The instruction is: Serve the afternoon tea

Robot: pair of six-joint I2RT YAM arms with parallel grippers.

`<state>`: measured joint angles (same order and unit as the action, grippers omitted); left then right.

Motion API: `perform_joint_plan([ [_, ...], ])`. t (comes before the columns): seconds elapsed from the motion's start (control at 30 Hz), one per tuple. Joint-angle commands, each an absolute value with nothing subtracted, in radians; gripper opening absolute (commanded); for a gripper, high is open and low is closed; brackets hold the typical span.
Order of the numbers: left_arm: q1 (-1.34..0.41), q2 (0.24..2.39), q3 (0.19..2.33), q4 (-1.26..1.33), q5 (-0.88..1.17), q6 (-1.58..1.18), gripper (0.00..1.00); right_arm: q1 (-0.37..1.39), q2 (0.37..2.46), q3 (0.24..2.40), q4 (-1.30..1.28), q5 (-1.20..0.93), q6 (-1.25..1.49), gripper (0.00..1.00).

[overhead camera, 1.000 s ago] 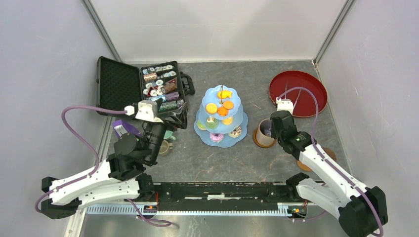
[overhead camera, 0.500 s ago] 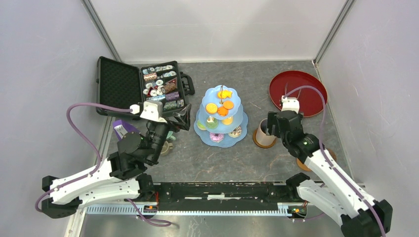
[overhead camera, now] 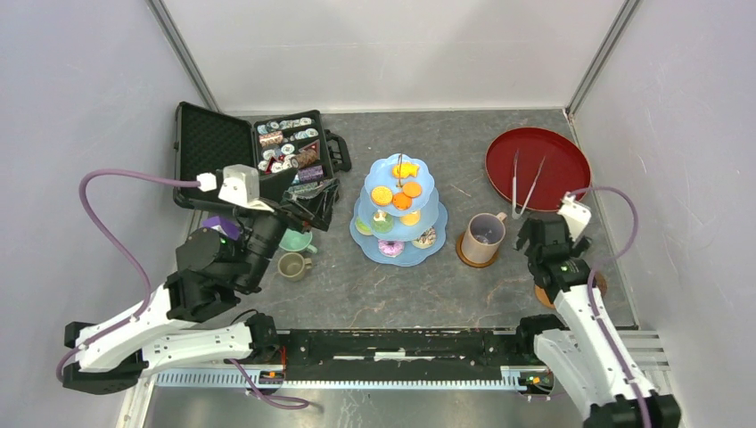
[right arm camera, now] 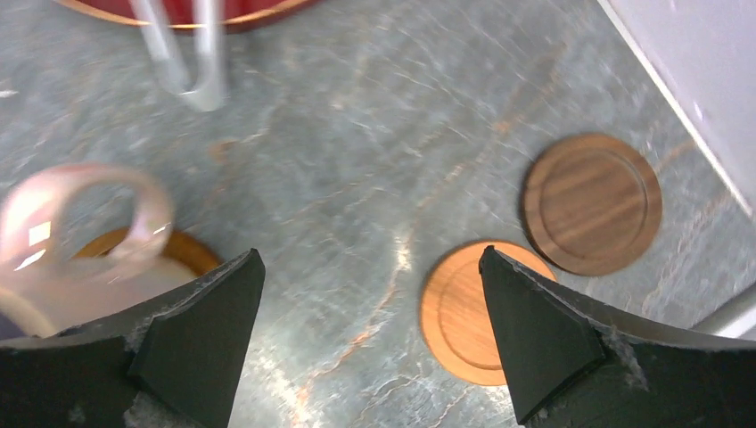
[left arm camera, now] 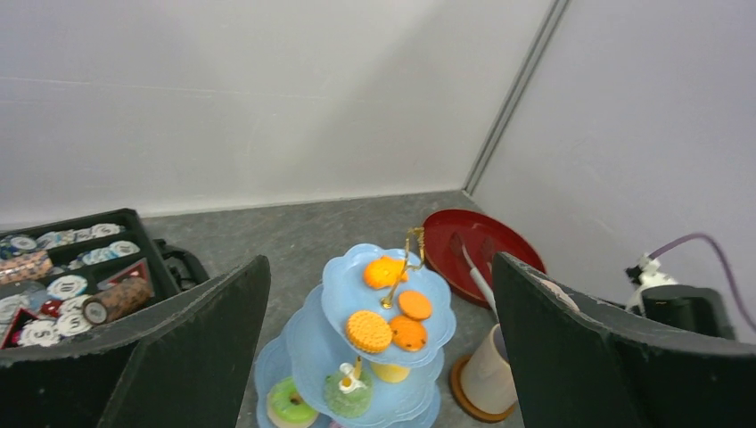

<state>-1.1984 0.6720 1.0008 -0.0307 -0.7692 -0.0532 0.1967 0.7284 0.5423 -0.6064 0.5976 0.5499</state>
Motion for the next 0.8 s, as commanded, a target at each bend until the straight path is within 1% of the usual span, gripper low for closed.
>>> perform_joint_plan([
  [0.0,-1.204,0.682,1.072,-0.091,-0.701,-0.174,1.00,-0.033,0.704,0.464,-0.528,0.456,0.577,0.97],
  [0.13,-1.203,0.722,1.108,-0.101,-0.684,-0.168,1.00,-0.178,0.688,0.401,-0.553,0.423,0.624,0.91],
  [0.23,-1.203,0.741,1.112,-0.086,-0.678,-0.158,1.00,-0.225,0.693,0.346,-0.553,0.402,0.677,0.89],
  [0.43,-1.204,0.746,1.086,-0.059,-0.679,-0.109,1.00,-0.249,0.722,0.294,-0.516,0.399,0.693,0.89],
  [0.5,-1.203,0.739,1.068,-0.045,-0.693,-0.092,1.00,-0.249,0.718,0.280,-0.495,0.368,0.692,0.88],
  [0.57,-1.203,0.731,1.044,-0.023,-0.701,-0.078,1.00,-0.250,0.715,0.252,-0.441,0.289,0.674,0.87],
  [0.67,-1.204,0.726,1.018,-0.005,-0.704,-0.064,1.00,-0.249,0.724,0.223,-0.384,0.186,0.667,0.81],
  [0.77,-1.203,0.723,0.998,-0.005,-0.709,-0.052,1.00,-0.249,0.742,0.199,-0.328,0.126,0.672,0.76],
])
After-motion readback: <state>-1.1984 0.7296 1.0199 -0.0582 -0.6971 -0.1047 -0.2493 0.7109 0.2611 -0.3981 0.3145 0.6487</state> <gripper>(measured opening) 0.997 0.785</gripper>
